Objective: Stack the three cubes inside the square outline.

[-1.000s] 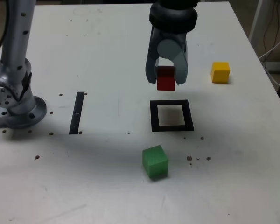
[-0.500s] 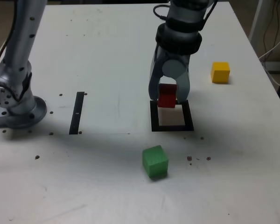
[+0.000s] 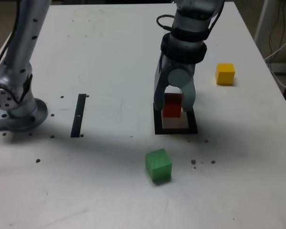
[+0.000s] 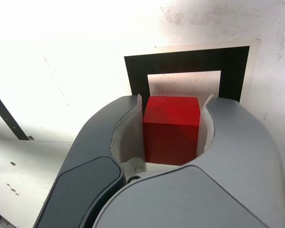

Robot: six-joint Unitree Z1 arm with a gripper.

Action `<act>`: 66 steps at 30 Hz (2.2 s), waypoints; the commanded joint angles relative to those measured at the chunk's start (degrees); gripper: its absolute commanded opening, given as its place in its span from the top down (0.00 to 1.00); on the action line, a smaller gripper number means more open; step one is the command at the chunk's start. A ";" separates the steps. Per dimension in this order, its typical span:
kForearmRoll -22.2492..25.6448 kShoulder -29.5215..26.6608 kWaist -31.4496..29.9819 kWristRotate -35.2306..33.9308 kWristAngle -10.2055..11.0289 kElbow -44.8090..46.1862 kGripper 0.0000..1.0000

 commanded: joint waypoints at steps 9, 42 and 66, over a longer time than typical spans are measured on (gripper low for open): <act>-0.88 1.14 0.19 0.04 -0.37 0.46 0.51; 4.74 -2.02 4.24 5.87 4.30 -2.54 0.00; 15.98 11.92 11.15 16.36 4.95 -33.53 0.00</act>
